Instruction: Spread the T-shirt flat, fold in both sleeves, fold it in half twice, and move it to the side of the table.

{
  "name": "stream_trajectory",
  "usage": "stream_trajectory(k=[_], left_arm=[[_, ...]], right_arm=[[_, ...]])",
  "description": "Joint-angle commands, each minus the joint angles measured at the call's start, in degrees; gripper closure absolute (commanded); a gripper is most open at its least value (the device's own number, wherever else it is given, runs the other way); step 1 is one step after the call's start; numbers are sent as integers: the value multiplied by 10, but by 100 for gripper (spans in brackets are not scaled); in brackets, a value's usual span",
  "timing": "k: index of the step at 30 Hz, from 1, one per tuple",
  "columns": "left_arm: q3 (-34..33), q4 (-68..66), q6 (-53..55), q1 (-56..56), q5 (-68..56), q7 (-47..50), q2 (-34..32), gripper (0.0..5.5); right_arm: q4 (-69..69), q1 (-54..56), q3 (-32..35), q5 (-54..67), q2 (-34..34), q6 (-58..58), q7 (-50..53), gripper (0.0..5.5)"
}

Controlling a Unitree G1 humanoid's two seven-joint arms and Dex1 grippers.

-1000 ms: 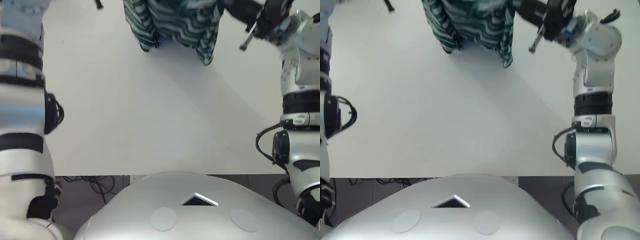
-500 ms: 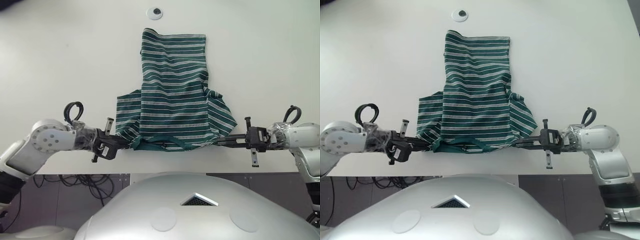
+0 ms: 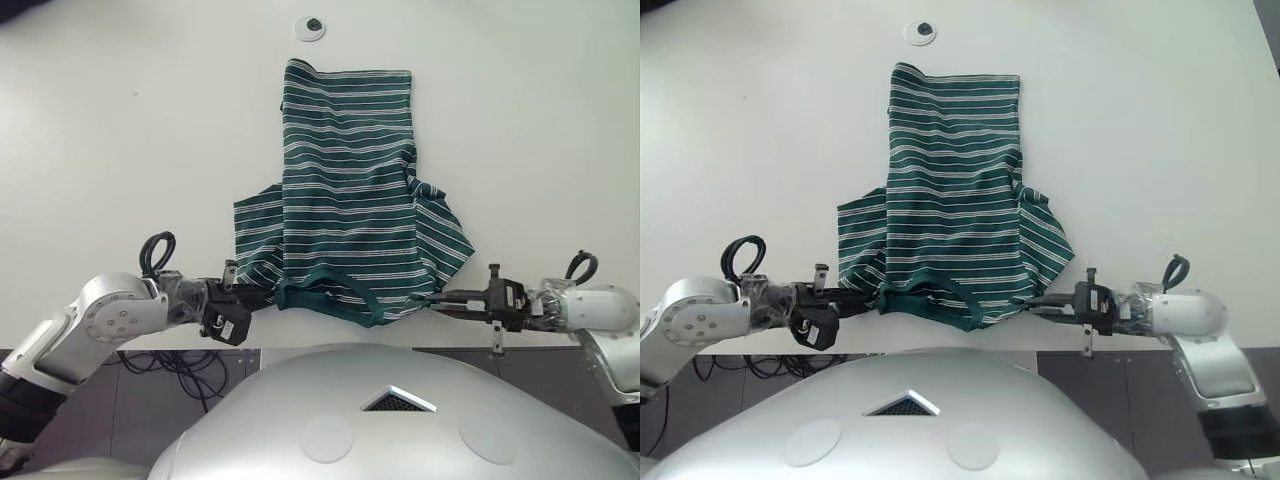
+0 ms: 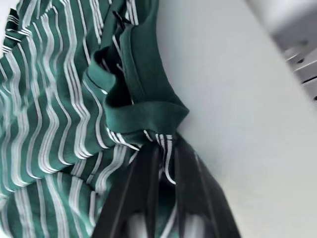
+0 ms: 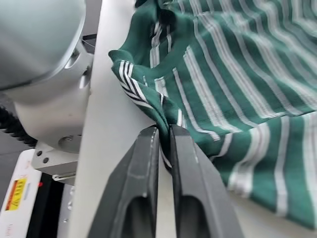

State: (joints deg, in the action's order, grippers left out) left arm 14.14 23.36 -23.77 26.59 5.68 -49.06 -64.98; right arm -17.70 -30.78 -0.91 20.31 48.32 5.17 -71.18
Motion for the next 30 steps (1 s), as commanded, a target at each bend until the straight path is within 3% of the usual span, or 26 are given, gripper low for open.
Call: stream_trajectory(k=[1, 3, 6, 8, 10, 14, 19, 26, 30], left_arm=[[-49, 55, 60, 67, -90, -53, -56, 441], [-77, 67, 81, 95, -121, -83, -81, 429], [-118, 63, 91, 82, -178, -117, -83, 429], [-134, 60, 98, 56, -227, -136, -69, 429], [-120, 39, 116, -25, -236, -108, -10, 429], [-56, -99, 132, -182, -97, -13, 109, 429], [13, -281, 63, -242, 79, 56, 148, 429], [61, -396, -1, -244, 168, 88, 137, 429], [34, -364, 9, -180, 157, 59, 58, 429]], right_arm=[[-25, -15, 42, 24, 35, -14, -17, 443], [-24, -17, 56, 21, 46, -12, -24, 409], [-12, 0, 84, 45, 49, -16, -38, 409], [5, 15, 96, 53, 46, -10, -42, 409], [30, 64, 84, 35, 11, 16, -9, 409], [85, 176, 20, -67, -72, 66, 91, 409], [164, 243, -32, -181, -98, 102, 165, 409], [221, 251, -66, -286, -59, 130, 198, 409], [241, 208, -82, -326, 11, 132, 168, 409]])
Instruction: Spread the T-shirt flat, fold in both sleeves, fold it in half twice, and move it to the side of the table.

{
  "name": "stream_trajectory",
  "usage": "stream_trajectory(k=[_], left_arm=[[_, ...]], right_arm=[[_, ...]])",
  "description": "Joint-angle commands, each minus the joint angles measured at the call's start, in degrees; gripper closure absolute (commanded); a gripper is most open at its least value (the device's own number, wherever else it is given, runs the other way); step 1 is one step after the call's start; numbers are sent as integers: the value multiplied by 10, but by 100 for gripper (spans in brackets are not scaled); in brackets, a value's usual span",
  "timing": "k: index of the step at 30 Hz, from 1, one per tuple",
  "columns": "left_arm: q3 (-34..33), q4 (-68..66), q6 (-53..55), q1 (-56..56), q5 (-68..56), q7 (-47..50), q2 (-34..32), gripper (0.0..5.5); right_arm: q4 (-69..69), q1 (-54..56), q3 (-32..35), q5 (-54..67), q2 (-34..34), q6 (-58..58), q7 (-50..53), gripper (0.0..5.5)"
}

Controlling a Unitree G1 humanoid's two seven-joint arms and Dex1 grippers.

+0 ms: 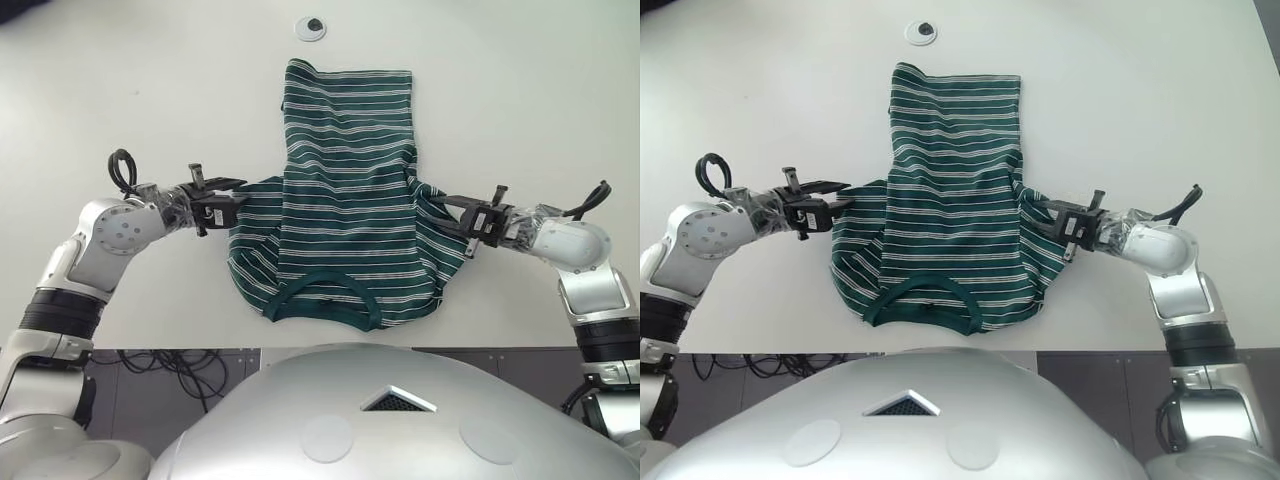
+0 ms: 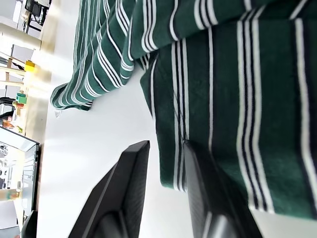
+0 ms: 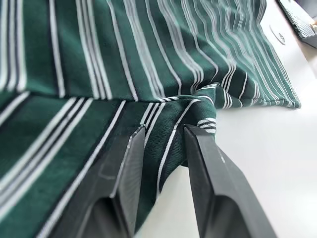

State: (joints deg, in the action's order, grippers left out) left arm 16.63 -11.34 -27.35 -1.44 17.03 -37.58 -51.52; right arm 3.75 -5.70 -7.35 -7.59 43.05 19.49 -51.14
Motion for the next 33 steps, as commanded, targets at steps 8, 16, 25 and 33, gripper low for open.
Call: stream_trajectory(k=[8, 16, 25, 33], left_arm=[[-132, 181, 155, 301, -58, -130, -232, 429], [-220, 292, 181, 348, -87, -141, -212, 429], [-291, 340, 186, 248, -151, -178, -198, 429], [-111, 194, 225, -82, -150, -139, 3, 429]], right_arm=[[-15, -124, -16, 11, 136, -39, -66, 409], [-96, -155, 10, 90, 124, -55, -52, 409], [-157, -118, 79, 182, 121, -78, -55, 409], [-119, 50, 40, 180, 16, -120, -1, 409]])
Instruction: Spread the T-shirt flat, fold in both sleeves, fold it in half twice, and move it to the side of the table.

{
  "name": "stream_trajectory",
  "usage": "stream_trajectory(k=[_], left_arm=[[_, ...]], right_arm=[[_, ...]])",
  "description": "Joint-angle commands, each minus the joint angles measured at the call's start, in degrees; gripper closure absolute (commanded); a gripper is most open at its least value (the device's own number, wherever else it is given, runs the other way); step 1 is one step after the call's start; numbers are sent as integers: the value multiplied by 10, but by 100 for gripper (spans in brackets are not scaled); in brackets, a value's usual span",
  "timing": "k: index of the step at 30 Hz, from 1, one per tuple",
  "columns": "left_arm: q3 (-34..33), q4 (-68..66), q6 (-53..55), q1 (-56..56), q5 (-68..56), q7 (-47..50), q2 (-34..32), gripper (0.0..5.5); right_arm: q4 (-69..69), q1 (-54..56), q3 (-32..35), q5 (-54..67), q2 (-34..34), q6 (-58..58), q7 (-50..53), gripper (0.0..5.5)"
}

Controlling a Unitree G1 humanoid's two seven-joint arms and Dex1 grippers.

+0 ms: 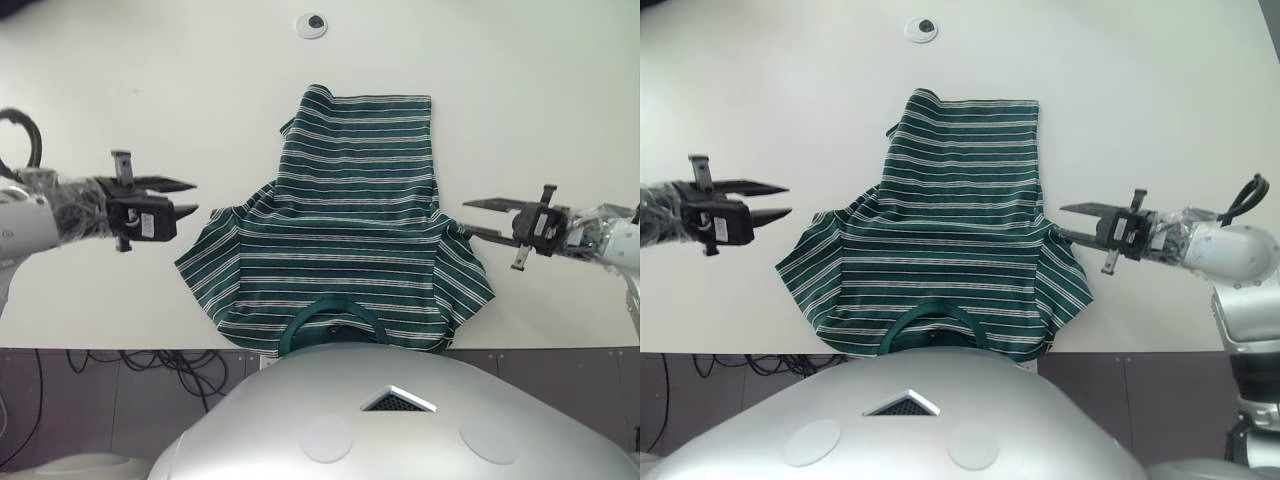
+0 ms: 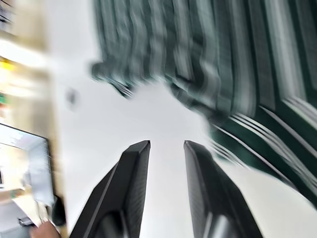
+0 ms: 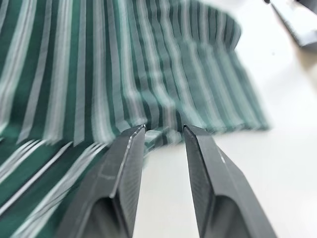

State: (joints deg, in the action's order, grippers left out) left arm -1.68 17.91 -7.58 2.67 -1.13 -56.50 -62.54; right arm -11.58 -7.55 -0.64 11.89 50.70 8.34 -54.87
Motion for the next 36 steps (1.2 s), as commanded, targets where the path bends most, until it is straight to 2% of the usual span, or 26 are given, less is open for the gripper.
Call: stream_trajectory(k=[1, 6, 10, 13, 18, 25, 29, 36], left_arm=[[85, -142, 35, -156, 41, 76, 153, 429], [118, -359, 15, -264, 36, 135, 305, 429], [140, -535, -54, -322, 60, 161, 374, 429], [149, -650, -84, -349, 74, 160, 402, 429], [148, -731, -121, -353, 77, 149, 415, 429], [164, -826, -117, -374, 110, 176, 430, 429], [183, -858, -126, -379, 147, 215, 404, 429], [230, -883, -186, -391, 235, 323, 318, 429]], right_arm=[[52, 89, -36, -24, -82, -10, 50, 409], [186, 187, -87, -118, -175, -2, 144, 409], [285, 247, -104, -155, -242, -6, 205, 409], [354, 272, -115, -189, -256, -4, 237, 409], [427, 285, -120, -214, -249, 9, 240, 409], [447, 280, -131, -227, -242, 20, 214, 409], [543, 301, -161, -277, -237, 30, 234, 409], [639, 344, -157, -278, -236, 57, 268, 409]])
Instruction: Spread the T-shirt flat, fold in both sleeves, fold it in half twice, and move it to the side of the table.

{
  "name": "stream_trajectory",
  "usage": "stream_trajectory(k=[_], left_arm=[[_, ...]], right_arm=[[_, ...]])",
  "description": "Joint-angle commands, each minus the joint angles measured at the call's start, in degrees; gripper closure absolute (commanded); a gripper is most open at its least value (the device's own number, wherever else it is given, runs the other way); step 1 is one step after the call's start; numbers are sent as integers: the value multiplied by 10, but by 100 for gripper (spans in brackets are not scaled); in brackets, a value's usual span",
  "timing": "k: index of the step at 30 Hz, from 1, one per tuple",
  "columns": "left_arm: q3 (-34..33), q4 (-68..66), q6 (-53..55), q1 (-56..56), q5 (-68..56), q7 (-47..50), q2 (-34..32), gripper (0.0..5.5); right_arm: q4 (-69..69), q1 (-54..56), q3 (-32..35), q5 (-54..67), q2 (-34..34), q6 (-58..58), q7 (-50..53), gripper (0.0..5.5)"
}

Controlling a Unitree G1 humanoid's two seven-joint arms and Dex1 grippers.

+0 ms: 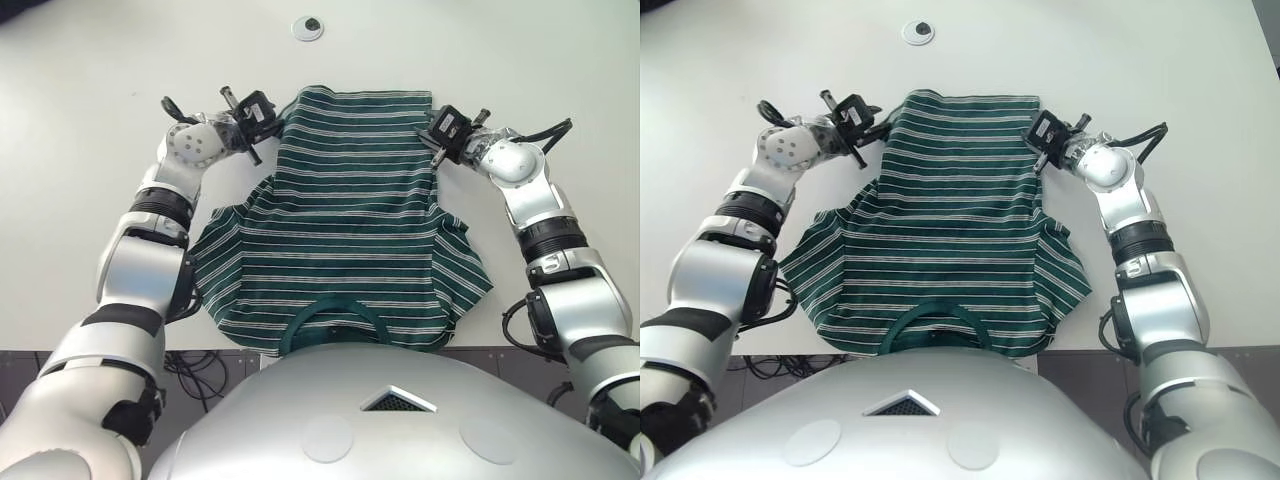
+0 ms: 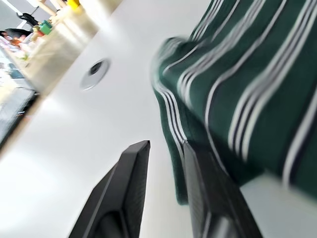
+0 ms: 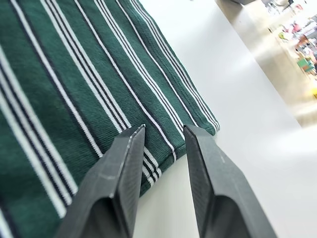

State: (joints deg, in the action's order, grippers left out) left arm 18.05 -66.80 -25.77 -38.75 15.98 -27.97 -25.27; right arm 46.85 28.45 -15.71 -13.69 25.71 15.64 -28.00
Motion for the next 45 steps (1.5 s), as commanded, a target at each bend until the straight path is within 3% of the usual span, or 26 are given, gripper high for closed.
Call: stream_trajectory(k=[1, 5, 10, 15, 18, 22, 24, 28, 31, 33, 36, 45], left_arm=[[36, -36, -16, 17, 73, 56, -63, 429], [70, -23, -79, -15, 136, 149, -79, 429], [152, -15, -93, -65, 284, 382, -100, 429], [115, -12, -121, -97, 263, 459, -109, 429], [70, 14, -174, -83, 193, 398, -113, 429], [19, 109, -219, 12, 24, 195, -115, 429], [-17, 232, -148, 110, -138, 49, -133, 429], [-80, 542, 38, 387, -429, -142, -253, 429], [-190, 639, 171, 619, -600, -288, -327, 397], [-249, 650, 221, 716, -644, -359, -347, 381], [-269, 617, 265, 736, -638, -374, -340, 339], [-303, 714, 444, 743, -624, -278, -281, 339]], right_arm=[[59, -15, -5, -17, 11, -12, -3, 409], [59, -17, 1, 0, -3, -1, -17, 409], [17, -23, 20, 32, -14, 46, -29, 409], [-27, -31, 34, 53, -14, 75, -29, 409], [-71, -38, 45, 72, -25, 96, -27, 409], [-110, -45, 40, 68, -34, 97, -25, 409], [-137, -54, 50, 67, -27, 98, -16, 409], [-236, -109, 87, 95, 5, 92, -12, 409], [-323, -178, 117, 119, 27, 68, -25, 406], [-349, -202, 132, 124, 31, 54, -27, 406], [-370, -219, 134, 122, 26, 38, -24, 406], [-420, -242, 128, 121, 26, -5, -34, 406]])
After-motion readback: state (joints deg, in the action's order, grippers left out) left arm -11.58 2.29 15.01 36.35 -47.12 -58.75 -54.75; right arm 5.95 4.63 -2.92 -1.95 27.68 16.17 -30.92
